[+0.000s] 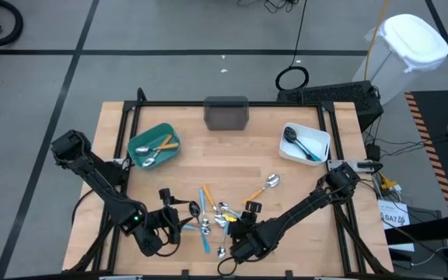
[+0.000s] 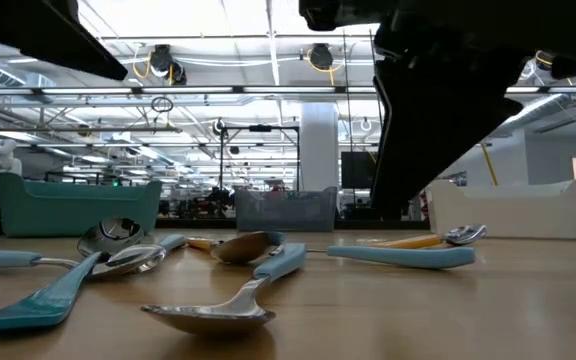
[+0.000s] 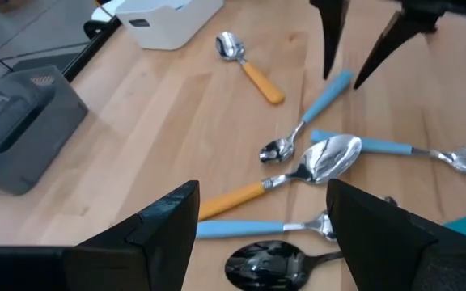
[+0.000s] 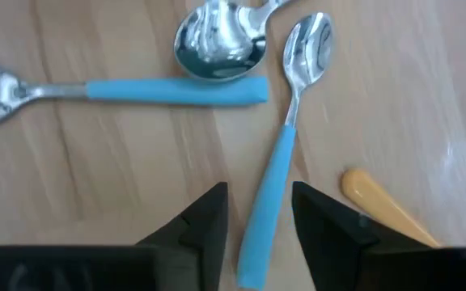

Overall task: Sort silverware by color (type)
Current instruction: Put the light blue spoon into the black bin

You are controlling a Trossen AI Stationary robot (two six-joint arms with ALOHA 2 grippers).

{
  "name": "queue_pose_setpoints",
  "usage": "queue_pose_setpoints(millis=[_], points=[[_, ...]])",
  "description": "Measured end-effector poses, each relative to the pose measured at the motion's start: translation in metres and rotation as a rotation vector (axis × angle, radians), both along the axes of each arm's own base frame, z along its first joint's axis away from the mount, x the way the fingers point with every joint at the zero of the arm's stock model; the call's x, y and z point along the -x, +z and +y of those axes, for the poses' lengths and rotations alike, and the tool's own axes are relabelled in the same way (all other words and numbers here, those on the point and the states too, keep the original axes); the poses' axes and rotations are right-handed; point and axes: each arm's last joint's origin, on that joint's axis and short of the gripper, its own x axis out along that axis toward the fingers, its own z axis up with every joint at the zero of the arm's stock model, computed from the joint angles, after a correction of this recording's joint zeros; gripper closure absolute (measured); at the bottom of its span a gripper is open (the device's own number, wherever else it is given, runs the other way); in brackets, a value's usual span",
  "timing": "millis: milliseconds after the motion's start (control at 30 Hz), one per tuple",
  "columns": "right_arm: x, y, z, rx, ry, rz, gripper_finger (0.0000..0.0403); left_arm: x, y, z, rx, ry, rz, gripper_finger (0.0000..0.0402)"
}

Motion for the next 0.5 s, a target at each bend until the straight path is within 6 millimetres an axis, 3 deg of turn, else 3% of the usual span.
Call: queue_pose_setpoints(millis=[233,500], points=[[-0.002,0.000,-0.001,-0.010,0.005,-0.013,0.0215,-0.002,-0.007,-0.004,0.011,-0.015,0.018,0.0133],[-0.006,-0.028,-0.018,-0.058,-0.072,-0.044,0.0230,-0.005,-0.005,-0.007,0.010,-0.045,0.003,0.0133]])
